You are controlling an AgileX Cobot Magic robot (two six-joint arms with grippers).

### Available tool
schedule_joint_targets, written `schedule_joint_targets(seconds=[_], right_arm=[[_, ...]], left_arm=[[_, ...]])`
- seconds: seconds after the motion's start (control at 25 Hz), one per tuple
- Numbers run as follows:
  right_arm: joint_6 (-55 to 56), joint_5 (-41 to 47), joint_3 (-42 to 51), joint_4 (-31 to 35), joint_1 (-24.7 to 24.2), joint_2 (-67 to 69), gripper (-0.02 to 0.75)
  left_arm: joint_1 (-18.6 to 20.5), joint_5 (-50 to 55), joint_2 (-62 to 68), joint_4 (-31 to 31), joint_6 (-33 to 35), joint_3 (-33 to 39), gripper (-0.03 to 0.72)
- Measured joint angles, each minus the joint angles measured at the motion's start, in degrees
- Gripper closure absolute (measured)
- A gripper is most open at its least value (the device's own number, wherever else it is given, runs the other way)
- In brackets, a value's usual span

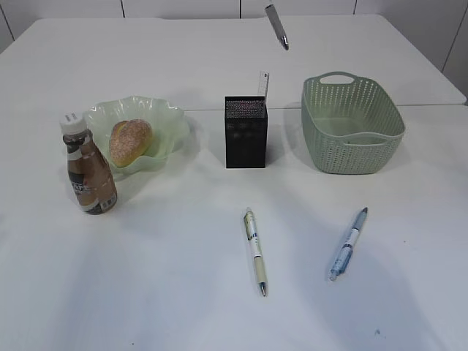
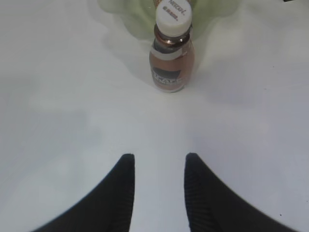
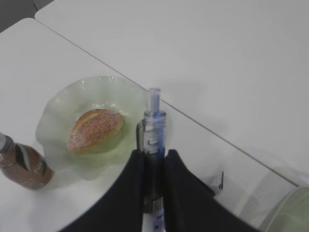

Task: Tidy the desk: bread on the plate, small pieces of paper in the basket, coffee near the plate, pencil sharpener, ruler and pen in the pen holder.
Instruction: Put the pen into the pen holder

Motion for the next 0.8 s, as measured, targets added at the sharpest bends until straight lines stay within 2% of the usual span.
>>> schedule_joint_targets(seconds=[0.12,0.36,0.44,0.48,0.56,0.64,0.68,0.8], right_arm=[[-0.5,-5.2,2.4,0.2,0.0,0.0,0.662],[-3.3,-21.2,12.5,3.3,0.0,0.0,0.663],[-3.7,-23.0,13.8,3.5,0.1,0.0,0.663],[-4.8,-26.9,17.8,4.5,0.1,0.0,0.663],[-5.9,-30.5,21.3,5.9,0.1,0.0,0.663],[-5.9,-30.5,21.3,5.9,0.1,0.0,0.663],[-7.1,-34.9,25.2,9.2,0.1,0.0,0.663],[-7.7,-37.5,26.2,11.0,0.2,0.1,0.663]], left_arm=[[0.0,0.0,0.0,0.0,0.0,0.0,0.447],[0.0,0.0,0.0,-0.9,0.0,0.0,0.447],[0.0,0.0,0.0,-1.1,0.0,0.0,0.447],[0.0,0.0,0.0,-1.1,0.0,0.0,0.448],[0.0,0.0,0.0,-1.3,0.0,0.0,0.448],[0.0,0.0,0.0,-1.3,0.0,0.0,0.449],[0.0,0.0,0.0,-1.3,0.0,0.0,0.449],[0.0,0.0,0.0,-1.3,0.0,0.0,0.449]])
